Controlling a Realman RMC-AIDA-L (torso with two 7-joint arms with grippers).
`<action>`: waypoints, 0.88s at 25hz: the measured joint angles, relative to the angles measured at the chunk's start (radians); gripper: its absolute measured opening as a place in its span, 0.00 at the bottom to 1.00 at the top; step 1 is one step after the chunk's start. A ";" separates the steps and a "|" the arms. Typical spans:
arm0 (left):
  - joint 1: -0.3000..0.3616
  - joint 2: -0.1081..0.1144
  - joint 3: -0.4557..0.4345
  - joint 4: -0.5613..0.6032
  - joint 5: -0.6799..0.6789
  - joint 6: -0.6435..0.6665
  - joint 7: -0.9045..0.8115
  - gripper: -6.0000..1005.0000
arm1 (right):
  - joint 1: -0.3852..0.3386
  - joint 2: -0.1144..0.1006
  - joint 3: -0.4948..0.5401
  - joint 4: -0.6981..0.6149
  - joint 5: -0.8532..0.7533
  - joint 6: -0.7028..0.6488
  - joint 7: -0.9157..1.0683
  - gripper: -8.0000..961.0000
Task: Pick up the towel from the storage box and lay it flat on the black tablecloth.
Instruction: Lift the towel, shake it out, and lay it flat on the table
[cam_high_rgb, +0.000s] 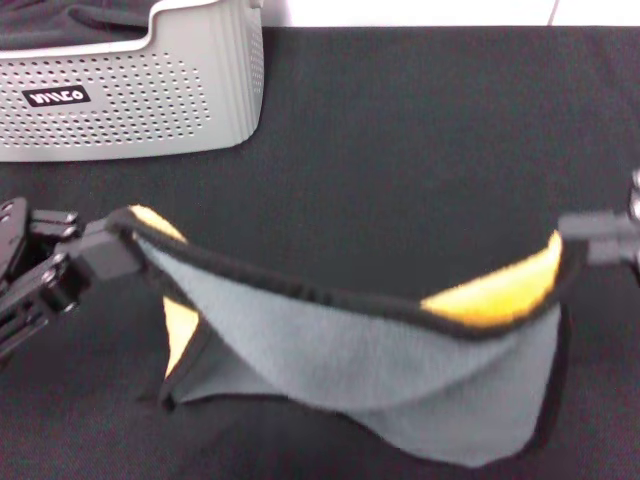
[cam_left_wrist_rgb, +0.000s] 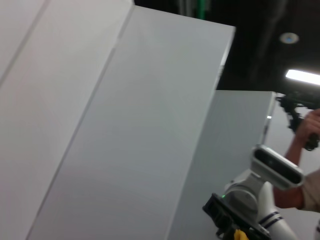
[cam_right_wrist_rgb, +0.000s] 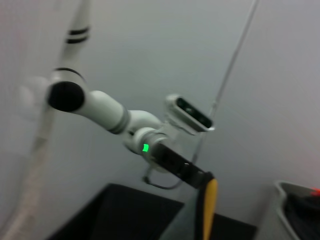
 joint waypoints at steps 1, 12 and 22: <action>0.019 0.004 0.022 0.028 -0.025 0.000 -0.004 0.01 | -0.001 0.000 0.001 0.001 0.011 -0.010 0.001 0.01; 0.145 -0.012 0.035 0.151 -0.149 -0.001 -0.065 0.01 | -0.019 0.000 0.009 0.063 0.058 -0.062 0.007 0.01; -0.218 -0.009 -0.101 -0.465 0.114 -0.009 0.108 0.01 | 0.113 -0.003 -0.050 0.464 -0.175 0.045 -0.043 0.01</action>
